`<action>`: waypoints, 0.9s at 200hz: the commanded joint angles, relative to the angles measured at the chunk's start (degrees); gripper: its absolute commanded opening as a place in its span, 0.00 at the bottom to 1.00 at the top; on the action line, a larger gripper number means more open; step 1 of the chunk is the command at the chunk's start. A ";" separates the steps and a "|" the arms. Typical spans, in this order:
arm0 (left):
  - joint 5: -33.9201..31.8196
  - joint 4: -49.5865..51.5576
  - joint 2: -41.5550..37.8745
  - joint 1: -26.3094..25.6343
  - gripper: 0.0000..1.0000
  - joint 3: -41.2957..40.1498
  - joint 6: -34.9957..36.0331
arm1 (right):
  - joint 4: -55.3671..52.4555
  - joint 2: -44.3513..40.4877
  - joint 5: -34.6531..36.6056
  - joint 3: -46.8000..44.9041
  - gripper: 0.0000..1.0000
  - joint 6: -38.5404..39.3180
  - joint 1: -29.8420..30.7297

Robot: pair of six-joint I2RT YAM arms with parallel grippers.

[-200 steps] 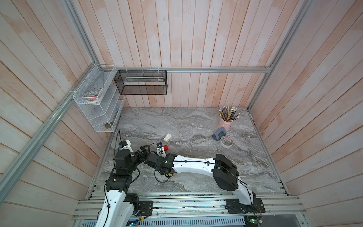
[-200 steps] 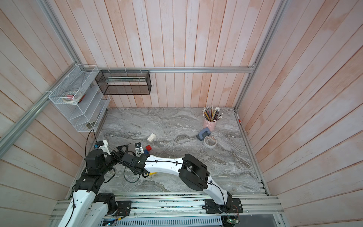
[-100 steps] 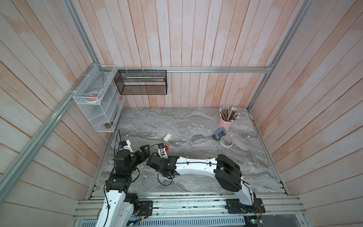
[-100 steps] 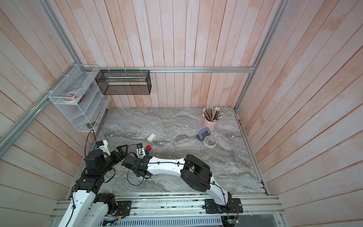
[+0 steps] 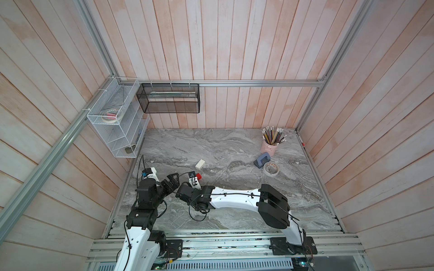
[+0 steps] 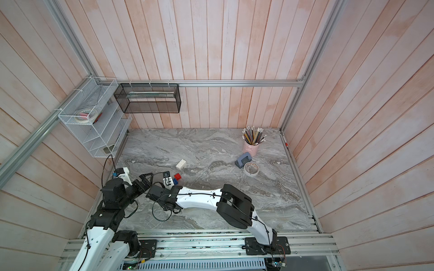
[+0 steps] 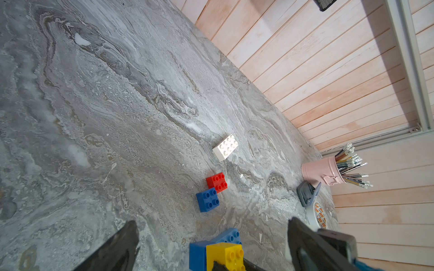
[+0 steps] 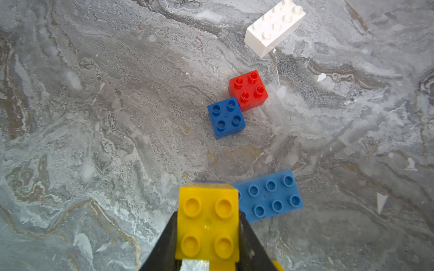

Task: Assemble a spoon with lego
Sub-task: Assemble the lego brick with the lego brick.

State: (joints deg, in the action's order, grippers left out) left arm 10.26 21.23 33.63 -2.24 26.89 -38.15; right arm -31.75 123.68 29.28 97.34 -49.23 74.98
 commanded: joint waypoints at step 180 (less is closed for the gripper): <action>1.36 -1.46 -0.05 0.22 1.00 -1.05 0.80 | -13.69 5.64 -9.60 -0.86 0.00 0.57 0.52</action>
State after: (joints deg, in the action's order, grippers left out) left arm 10.50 21.02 34.04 -2.24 26.55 -38.13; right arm -33.98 123.76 27.42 98.21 -47.81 74.96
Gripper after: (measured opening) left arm 0.997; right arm 0.346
